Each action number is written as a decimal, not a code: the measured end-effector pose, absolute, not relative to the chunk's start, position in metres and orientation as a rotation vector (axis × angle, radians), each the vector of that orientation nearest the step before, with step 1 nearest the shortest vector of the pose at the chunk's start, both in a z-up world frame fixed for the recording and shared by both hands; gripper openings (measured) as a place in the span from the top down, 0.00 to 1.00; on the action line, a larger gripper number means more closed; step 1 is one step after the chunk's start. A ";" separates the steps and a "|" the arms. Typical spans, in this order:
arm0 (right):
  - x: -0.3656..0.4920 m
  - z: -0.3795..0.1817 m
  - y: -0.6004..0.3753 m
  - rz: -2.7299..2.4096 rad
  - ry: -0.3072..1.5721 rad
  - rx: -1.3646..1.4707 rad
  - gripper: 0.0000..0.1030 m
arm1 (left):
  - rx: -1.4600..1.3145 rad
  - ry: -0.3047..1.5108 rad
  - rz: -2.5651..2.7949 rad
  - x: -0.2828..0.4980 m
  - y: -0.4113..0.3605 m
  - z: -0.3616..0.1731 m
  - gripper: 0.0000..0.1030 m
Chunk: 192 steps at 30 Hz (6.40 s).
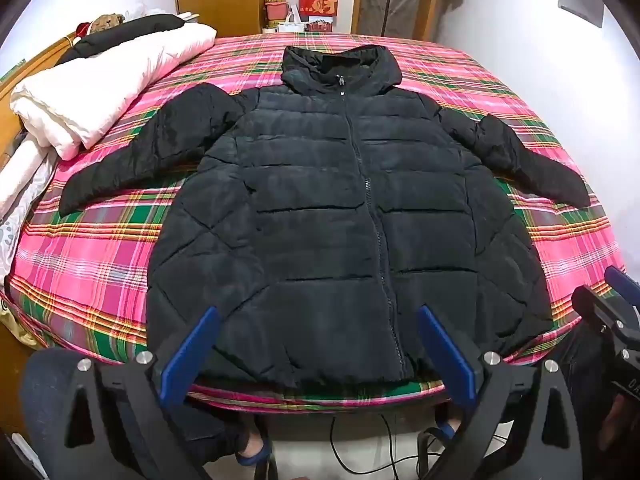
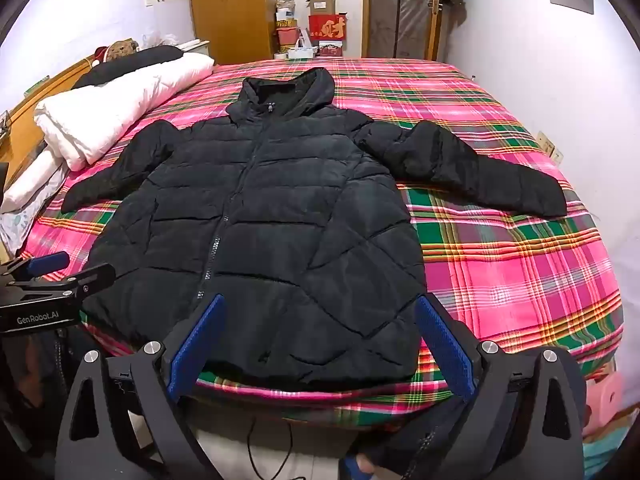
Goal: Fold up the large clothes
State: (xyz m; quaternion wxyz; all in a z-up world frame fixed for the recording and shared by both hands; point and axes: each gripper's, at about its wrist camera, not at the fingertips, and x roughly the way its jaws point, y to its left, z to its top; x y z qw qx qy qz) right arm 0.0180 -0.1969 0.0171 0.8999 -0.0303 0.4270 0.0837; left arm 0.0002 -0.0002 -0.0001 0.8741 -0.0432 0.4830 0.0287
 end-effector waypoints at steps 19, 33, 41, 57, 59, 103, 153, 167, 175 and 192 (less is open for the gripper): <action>0.019 0.017 -0.197 0.175 0.885 -0.061 0.08 | -0.079 1.001 0.071 -0.003 0.003 0.002 0.03; 0.017 0.014 -0.192 0.176 0.891 -0.059 0.08 | -0.072 1.007 0.067 -0.004 0.000 0.001 0.03; 0.019 0.013 -0.194 0.177 0.896 -0.055 0.08 | -0.076 1.012 0.062 -0.003 -0.002 0.000 0.03; 0.019 0.013 -0.194 0.178 0.896 -0.053 0.08 | -0.076 1.014 0.061 -0.003 -0.002 0.000 0.03; 0.019 0.013 -0.194 0.178 0.895 -0.053 0.08 | -0.075 1.015 0.061 -0.002 -0.002 0.000 0.03; 0.044 0.003 -0.169 0.253 0.910 -0.073 0.08 | -0.104 1.010 0.084 0.023 0.029 -0.009 0.03; 0.238 -0.063 -0.037 0.376 0.966 -0.249 0.07 | -0.719 0.907 0.565 0.176 0.406 -0.142 0.29; 0.240 -0.070 -0.053 0.324 0.976 -0.238 0.07 | -0.566 0.830 0.630 0.193 0.408 -0.113 0.87; 0.233 -0.063 -0.076 0.265 0.970 -0.219 0.08 | -0.460 0.675 0.524 0.194 0.362 -0.026 0.89; 0.234 -0.043 -0.151 0.142 0.954 -0.061 0.09 | -0.367 0.564 0.019 0.244 0.181 0.065 0.90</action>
